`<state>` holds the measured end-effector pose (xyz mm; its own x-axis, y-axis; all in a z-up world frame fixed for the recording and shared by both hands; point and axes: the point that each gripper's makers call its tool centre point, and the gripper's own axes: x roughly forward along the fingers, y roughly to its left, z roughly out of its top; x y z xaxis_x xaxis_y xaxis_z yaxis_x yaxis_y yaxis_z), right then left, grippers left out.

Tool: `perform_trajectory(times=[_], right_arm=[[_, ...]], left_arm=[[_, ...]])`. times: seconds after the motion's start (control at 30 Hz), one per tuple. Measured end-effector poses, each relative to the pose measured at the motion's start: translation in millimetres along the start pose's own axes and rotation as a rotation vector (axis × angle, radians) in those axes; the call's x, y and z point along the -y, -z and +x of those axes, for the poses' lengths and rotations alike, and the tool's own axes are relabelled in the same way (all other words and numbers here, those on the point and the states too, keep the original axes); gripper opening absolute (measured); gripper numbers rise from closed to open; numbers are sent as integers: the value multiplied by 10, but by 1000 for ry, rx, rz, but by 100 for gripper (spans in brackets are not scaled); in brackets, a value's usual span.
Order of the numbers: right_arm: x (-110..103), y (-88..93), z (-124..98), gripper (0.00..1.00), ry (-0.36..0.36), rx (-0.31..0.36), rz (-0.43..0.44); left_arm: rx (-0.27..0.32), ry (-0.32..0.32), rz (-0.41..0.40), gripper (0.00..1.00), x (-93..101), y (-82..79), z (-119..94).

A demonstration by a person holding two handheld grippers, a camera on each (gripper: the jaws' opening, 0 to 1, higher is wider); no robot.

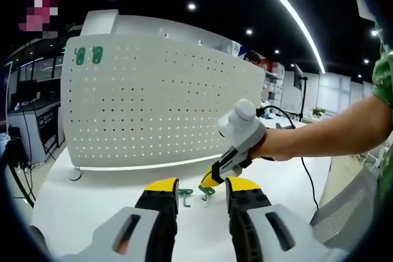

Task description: Insert the hook assembly into the mounting plate slot until the hook locks in place.

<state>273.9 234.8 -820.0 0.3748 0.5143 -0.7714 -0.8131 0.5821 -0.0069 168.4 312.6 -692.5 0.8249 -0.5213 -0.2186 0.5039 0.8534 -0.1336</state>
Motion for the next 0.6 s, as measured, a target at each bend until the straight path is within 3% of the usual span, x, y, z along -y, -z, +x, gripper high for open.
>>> perform_trajectory(times=[0.37, 0.6], right_arm=[[-55, -18, -85, 0, 1, 18, 6], [-126, -238, -288, 0, 5, 94, -2]], left_arm=[[-2, 0, 2, 31, 3, 7, -10], [-7, -1, 2, 31, 0, 13, 1]])
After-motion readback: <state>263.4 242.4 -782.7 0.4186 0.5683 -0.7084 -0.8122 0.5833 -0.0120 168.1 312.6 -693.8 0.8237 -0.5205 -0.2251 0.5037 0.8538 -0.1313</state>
